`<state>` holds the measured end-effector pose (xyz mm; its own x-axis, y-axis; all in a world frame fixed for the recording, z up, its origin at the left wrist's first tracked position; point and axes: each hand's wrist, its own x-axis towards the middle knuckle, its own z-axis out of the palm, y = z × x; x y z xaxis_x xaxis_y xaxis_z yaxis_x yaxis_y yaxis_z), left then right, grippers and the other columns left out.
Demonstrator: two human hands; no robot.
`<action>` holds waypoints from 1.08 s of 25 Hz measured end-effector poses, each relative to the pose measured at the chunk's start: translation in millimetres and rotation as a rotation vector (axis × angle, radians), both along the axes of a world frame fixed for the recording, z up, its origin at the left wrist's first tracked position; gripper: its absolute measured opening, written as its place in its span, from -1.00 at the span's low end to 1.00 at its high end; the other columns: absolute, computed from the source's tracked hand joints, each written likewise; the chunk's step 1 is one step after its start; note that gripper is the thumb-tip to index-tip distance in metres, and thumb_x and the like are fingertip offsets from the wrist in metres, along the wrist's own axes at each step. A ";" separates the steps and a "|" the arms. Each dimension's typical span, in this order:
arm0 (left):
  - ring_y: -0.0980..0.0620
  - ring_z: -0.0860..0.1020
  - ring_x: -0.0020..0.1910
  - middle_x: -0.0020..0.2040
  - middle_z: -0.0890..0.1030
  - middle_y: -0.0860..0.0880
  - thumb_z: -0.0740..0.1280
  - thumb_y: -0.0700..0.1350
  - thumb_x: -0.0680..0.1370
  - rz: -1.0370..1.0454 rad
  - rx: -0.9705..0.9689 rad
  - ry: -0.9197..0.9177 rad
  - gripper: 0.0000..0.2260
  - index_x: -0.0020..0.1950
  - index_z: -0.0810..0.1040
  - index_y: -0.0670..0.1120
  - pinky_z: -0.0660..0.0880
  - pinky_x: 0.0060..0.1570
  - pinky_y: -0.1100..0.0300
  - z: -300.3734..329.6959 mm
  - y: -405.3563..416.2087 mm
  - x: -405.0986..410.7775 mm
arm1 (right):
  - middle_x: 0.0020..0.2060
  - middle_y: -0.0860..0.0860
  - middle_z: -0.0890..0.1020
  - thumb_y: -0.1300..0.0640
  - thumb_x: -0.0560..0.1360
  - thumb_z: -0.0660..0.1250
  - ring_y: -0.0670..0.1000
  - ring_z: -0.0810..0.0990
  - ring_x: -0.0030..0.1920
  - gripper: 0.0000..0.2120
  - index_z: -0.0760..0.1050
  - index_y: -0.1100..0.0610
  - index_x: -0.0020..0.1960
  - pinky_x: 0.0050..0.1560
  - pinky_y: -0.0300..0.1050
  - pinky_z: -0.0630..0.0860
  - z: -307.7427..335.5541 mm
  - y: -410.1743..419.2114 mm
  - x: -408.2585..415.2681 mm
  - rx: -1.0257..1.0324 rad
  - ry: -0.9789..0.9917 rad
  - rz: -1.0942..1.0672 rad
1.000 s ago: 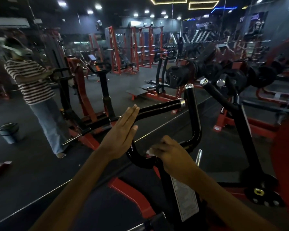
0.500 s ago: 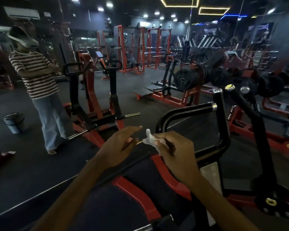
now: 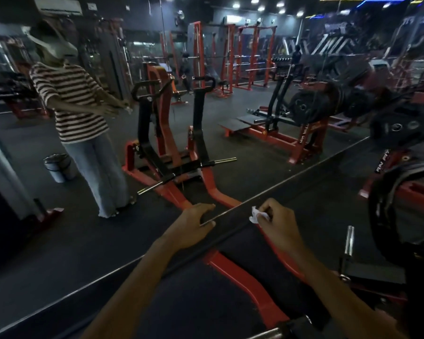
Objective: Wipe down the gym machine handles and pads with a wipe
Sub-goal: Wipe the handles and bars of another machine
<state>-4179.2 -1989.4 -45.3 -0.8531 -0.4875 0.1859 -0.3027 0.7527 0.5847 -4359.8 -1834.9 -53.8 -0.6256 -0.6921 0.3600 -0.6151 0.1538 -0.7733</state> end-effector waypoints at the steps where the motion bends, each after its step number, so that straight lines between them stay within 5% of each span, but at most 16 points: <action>1: 0.04 0.47 0.24 0.29 0.48 -0.04 0.32 -0.12 0.53 -0.004 0.009 0.003 -0.57 0.39 0.40 -0.13 0.39 0.24 0.23 2.5 -11.1 -7.1 | -0.44 -0.14 0.52 0.16 0.47 0.39 -0.31 0.51 -0.39 -0.82 0.44 0.16 -0.26 -0.41 -0.42 0.39 0.7 -14.5 -0.5 0.006 -0.006 -0.007; 7: 0.08 0.44 0.29 0.28 0.48 0.00 0.32 -0.17 0.55 -0.042 0.148 0.049 -0.59 0.39 0.39 -0.11 0.34 0.25 0.30 -3.0 -79.3 -73.9 | -0.47 -0.07 0.54 0.19 0.43 0.37 -0.18 0.51 -0.42 -0.79 0.42 0.13 -0.34 -0.45 -0.37 0.35 3.9 -84.0 -39.4 -0.038 0.044 -0.147; 11: 0.15 0.49 0.18 0.34 0.46 -0.04 0.34 -0.16 0.54 -0.142 0.160 0.036 -0.57 0.40 0.39 -0.12 0.32 -0.02 0.59 -8.0 -132.1 -142.1 | -0.43 0.02 0.58 0.20 0.43 0.39 -0.03 0.56 -0.38 -0.78 0.43 0.12 -0.34 -0.41 -0.24 0.39 0.3 -124.3 -92.0 -0.071 0.038 -0.265; 19: 0.14 0.47 0.23 0.28 0.51 -0.02 0.36 -0.13 0.53 -0.435 0.107 0.042 -0.61 0.35 0.45 -0.10 0.33 0.16 0.40 18.0 -219.7 -292.7 | -0.22 0.05 0.66 0.21 0.51 0.34 -0.11 0.69 -0.21 -0.86 0.42 0.26 -0.15 -0.34 -0.24 0.60 17.9 -167.7 -195.3 -0.179 -0.160 -0.469; 27: 0.09 0.46 0.27 0.31 0.50 -0.05 0.36 -0.13 0.52 -0.772 0.106 0.028 -0.60 0.35 0.44 -0.11 0.38 0.34 0.11 12.4 -244.3 -448.5 | -0.17 0.05 0.64 0.30 0.48 0.34 -0.24 0.58 -0.37 -0.88 0.59 0.28 0.00 -0.34 -0.60 0.36 35.0 -176.8 -277.5 -0.090 -0.020 -0.832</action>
<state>-4627.7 -2233.7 -32.9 -0.9538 0.2260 0.1980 0.3001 0.6841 0.6648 -4637.2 -2011.7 -18.8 -0.9266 0.0294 0.3748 -0.3138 0.4886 -0.8141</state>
